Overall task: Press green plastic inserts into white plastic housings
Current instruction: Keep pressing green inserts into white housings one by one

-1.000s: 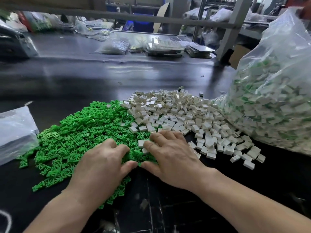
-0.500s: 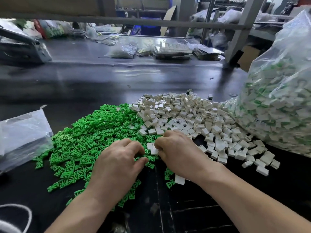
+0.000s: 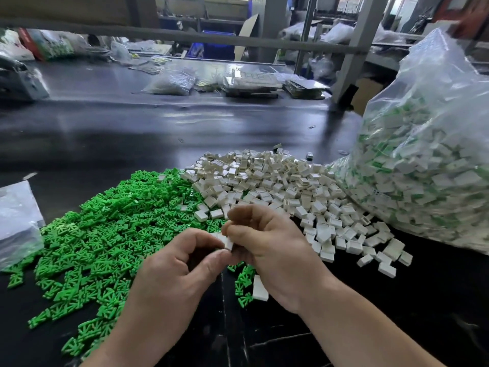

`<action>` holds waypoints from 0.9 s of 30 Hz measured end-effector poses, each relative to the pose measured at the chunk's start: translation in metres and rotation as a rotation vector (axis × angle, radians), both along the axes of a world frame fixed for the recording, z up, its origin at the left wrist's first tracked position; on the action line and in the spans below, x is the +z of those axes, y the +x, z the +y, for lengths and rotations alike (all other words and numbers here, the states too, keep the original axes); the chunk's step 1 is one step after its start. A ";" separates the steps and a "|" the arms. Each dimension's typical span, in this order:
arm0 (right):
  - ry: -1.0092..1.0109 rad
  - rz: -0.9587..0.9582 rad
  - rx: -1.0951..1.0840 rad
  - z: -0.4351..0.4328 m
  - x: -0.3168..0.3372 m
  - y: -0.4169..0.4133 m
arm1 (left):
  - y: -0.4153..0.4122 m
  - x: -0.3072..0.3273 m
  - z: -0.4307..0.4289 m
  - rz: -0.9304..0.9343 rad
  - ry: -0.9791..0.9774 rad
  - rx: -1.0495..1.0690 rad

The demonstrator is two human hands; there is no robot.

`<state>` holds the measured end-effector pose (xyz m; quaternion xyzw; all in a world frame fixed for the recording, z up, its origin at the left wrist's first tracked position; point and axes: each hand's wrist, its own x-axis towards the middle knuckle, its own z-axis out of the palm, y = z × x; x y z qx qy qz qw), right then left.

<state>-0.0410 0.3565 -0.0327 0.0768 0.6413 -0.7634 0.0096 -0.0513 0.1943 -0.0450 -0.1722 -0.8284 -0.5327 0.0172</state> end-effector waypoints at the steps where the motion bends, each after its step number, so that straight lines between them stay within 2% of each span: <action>1: -0.089 -0.033 0.025 0.000 -0.002 0.001 | 0.000 0.000 0.001 -0.010 0.013 -0.001; 4: -0.181 -0.085 0.128 0.004 -0.005 0.004 | -0.002 -0.003 0.001 -0.018 0.024 0.017; 9: -0.069 -0.074 0.308 0.007 0.002 0.006 | -0.005 -0.004 0.003 -0.085 0.169 0.006; 11: -0.061 -0.082 0.268 0.008 0.003 0.006 | -0.008 -0.005 0.003 -0.145 0.283 -0.027; 15: -0.183 -0.096 0.210 0.010 0.007 0.008 | -0.014 -0.010 -0.002 -0.232 0.467 -0.026; 21: -0.254 -0.052 0.266 0.007 0.005 0.008 | -0.013 -0.012 -0.004 -0.248 0.514 -0.035; 27: -0.305 -0.020 0.175 0.006 0.002 0.005 | -0.010 -0.009 -0.004 -0.258 0.533 -0.081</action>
